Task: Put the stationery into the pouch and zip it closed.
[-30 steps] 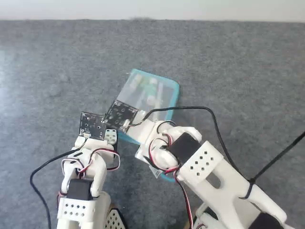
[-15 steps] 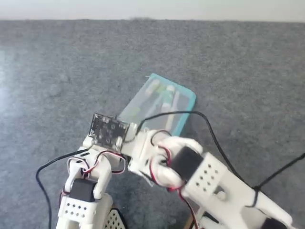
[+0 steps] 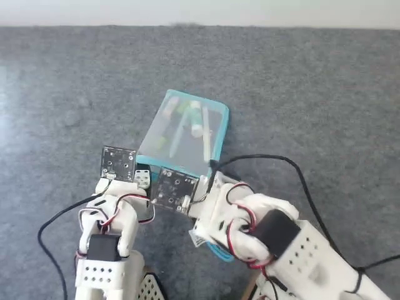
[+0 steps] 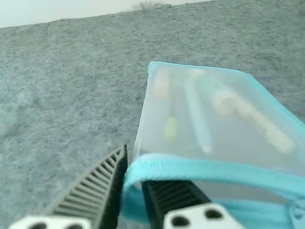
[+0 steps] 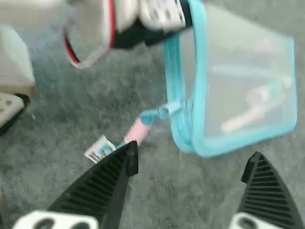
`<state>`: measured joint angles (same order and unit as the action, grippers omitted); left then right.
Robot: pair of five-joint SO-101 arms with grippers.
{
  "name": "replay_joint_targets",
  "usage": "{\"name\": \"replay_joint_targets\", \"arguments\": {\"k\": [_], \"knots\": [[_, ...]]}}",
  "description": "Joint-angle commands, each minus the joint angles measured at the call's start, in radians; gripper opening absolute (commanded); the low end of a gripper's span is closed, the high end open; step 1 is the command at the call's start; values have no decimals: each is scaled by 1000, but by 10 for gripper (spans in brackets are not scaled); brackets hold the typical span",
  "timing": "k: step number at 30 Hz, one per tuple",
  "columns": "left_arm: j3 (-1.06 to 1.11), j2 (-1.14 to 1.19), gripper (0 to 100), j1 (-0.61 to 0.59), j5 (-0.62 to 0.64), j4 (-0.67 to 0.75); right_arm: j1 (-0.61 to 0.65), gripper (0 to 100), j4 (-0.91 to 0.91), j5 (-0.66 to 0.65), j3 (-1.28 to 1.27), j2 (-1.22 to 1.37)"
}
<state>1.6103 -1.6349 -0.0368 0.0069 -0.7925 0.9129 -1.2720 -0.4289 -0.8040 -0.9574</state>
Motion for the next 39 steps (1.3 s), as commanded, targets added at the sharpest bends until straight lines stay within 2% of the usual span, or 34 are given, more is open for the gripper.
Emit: {"name": "replay_joint_targets", "arguments": {"k": [1, 4, 8, 18, 30, 33, 39], "knots": [[-54, -18, 12, -11, 14, 18, -64, 346, 139, -58, -144, -25], [-54, -18, 12, -6, 14, 18, -102, 346, 239, -63, -192, -15], [-54, -18, 12, -5, 14, 17, -137, 346, 275, -61, -192, -5], [-54, -18, 12, -5, 14, 17, -137, 346, 430, -78, -181, 228], [-54, -18, 12, -5, 14, 17, -139, 341, 498, -75, -37, 469], [-51, -18, 12, -5, 14, 17, -140, 270, 507, -41, -8, 496], [-50, -18, 12, -5, 14, 17, -153, 27, 509, 32, 18, 498]]}}
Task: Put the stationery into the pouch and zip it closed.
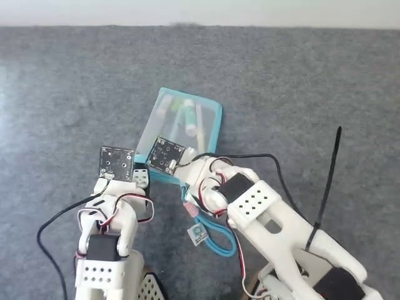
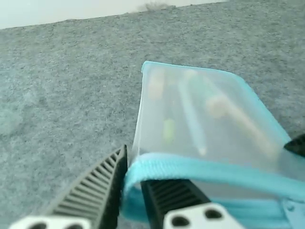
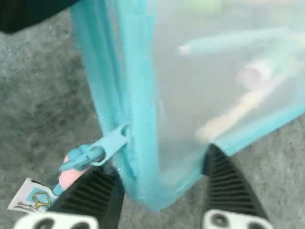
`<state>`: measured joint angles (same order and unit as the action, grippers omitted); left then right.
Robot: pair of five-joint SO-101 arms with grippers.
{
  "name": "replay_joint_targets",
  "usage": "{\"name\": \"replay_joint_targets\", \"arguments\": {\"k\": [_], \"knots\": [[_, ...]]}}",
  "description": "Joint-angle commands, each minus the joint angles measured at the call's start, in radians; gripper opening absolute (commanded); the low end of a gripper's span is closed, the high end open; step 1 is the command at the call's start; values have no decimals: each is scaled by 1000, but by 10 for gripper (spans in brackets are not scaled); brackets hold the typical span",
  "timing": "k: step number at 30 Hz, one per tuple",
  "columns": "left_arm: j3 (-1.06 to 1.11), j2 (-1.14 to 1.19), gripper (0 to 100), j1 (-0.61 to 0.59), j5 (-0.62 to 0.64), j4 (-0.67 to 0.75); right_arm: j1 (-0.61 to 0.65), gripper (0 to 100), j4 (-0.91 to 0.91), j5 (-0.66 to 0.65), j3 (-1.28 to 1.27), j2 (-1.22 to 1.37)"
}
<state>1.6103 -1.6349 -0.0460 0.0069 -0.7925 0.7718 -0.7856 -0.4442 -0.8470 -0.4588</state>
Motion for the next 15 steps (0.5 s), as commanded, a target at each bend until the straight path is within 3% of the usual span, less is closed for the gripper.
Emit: {"name": "replay_joint_targets", "arguments": {"k": [1, 5, 11, 15], "knots": [[-50, -18, 12, 5, 14, 17, -21, 0, 24, 66, 64, -1], [-62, -26, 47, 5, 14, 14, -94, 8, 15, 91, 114, 8], [-229, -26, 306, -2, 14, -157, -252, 6, 24, 160, 173, 13], [-265, -26, 296, 5, 14, -203, -297, 6, 18, 229, 253, 65]]}}
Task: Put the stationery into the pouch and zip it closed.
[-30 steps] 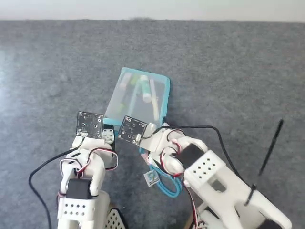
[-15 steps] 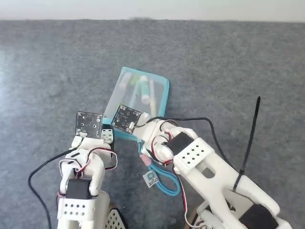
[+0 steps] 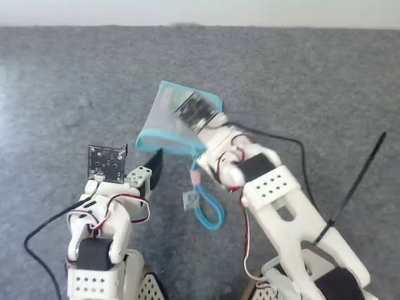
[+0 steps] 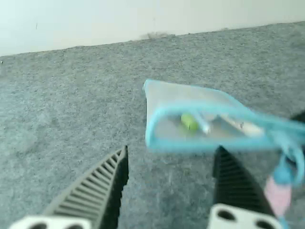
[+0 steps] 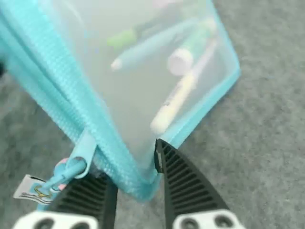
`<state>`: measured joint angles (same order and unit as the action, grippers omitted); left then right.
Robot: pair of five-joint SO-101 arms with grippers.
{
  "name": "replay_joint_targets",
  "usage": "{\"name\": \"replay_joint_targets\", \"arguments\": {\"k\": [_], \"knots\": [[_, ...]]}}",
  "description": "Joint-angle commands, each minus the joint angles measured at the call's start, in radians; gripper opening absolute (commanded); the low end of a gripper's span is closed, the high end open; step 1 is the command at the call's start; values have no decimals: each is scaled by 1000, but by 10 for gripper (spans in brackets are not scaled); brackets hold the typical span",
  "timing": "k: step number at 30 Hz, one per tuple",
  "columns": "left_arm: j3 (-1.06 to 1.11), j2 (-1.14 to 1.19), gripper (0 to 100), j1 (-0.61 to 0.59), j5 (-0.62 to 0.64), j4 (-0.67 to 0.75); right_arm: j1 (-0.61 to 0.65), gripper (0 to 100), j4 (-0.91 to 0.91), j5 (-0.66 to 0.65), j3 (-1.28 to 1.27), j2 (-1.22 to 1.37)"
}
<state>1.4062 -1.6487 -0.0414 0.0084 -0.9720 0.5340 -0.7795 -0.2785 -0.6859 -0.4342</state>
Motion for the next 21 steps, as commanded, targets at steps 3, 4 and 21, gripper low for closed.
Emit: {"name": "replay_joint_targets", "arguments": {"k": [3, 4, 21], "knots": [[-61, -12, 274, 9, 12, -26, -51, 6, -1, 100, 158, 122], [-58, -11, 269, 31, 12, -28, -45, 6, -12, 109, 181, 145], [107, -5, 269, 236, -32, 120, 67, 7, -295, 118, 275, -31]]}}
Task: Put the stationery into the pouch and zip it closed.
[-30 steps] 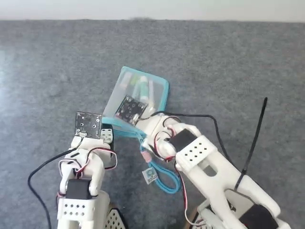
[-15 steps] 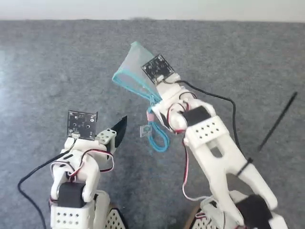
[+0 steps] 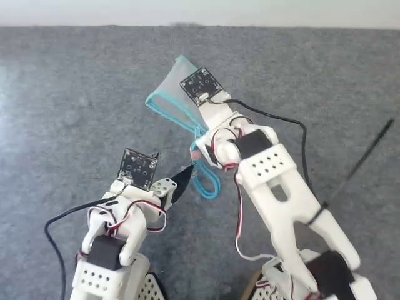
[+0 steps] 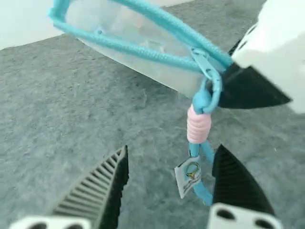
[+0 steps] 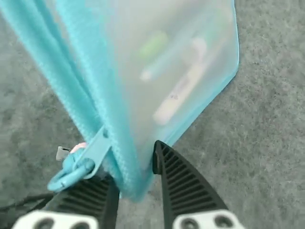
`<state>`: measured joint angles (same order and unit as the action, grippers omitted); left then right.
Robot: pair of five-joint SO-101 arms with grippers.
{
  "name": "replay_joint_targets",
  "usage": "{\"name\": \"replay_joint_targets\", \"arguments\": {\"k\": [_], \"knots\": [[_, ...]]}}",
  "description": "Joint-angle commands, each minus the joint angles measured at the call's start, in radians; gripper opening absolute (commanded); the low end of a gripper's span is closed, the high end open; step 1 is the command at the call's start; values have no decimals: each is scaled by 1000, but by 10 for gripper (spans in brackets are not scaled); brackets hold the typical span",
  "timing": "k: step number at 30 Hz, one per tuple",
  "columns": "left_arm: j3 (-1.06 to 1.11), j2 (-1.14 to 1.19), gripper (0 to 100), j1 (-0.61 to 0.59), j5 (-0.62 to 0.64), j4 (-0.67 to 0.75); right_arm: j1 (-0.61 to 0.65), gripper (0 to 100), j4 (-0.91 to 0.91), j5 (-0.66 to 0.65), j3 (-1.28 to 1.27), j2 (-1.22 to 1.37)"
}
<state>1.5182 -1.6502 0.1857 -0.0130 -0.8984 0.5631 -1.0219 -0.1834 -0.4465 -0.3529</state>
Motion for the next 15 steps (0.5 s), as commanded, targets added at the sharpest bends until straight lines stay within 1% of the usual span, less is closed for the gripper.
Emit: {"name": "replay_joint_targets", "arguments": {"k": [1, 3, 9, 15], "knots": [[-2, -3, 269, 9, -11, 48, 50, 7, -70, 23, 35, -136], [-2, -3, 269, 9, -9, 49, 74, 7, -97, 23, 32, -166], [-1, -3, 269, 9, -9, 54, 151, 7, -77, 14, -69, -229], [4, -3, 265, 9, -9, 57, 163, 7, -84, 12, -78, -245]]}}
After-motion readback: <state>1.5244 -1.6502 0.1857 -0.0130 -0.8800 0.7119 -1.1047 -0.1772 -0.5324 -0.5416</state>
